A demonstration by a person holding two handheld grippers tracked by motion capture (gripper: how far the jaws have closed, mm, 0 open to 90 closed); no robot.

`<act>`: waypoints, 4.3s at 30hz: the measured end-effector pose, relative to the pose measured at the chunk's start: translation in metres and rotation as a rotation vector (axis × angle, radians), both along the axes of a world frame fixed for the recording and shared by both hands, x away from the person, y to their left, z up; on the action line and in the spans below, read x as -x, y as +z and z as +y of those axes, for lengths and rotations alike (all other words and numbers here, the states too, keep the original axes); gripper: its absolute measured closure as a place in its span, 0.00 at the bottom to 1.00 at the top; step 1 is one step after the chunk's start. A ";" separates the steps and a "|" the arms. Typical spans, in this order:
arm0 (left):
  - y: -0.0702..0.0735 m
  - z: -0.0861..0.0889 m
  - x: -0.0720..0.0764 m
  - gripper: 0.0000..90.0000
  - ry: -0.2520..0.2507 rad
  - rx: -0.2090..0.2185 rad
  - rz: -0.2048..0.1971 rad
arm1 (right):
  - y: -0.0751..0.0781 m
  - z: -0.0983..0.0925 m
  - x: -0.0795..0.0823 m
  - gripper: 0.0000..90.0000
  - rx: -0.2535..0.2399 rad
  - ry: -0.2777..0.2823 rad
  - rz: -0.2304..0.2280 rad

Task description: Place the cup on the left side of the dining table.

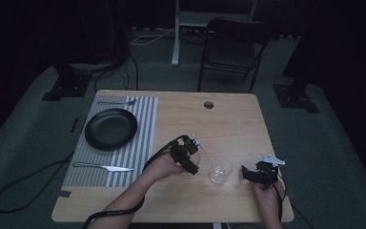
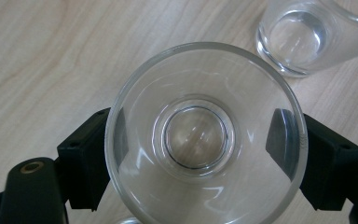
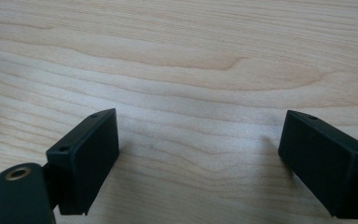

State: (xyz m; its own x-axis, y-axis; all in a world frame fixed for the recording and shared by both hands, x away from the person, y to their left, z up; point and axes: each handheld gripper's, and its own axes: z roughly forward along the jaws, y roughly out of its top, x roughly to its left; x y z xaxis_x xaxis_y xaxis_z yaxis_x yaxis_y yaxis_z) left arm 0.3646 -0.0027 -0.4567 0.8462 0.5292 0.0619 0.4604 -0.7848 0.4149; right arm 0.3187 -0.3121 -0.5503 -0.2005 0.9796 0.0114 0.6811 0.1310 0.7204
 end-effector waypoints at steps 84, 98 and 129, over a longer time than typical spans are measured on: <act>-0.001 0.204 -0.037 0.20 0.447 -0.021 0.020 | 0.000 0.000 0.000 0.13 0.001 0.000 0.000; -0.008 0.212 -0.027 0.11 0.477 0.079 -0.033 | 0.000 0.000 0.000 0.13 0.001 0.000 0.000; -0.043 0.249 0.037 0.01 0.601 0.194 -0.131 | 0.000 0.000 0.000 0.13 0.001 0.000 0.000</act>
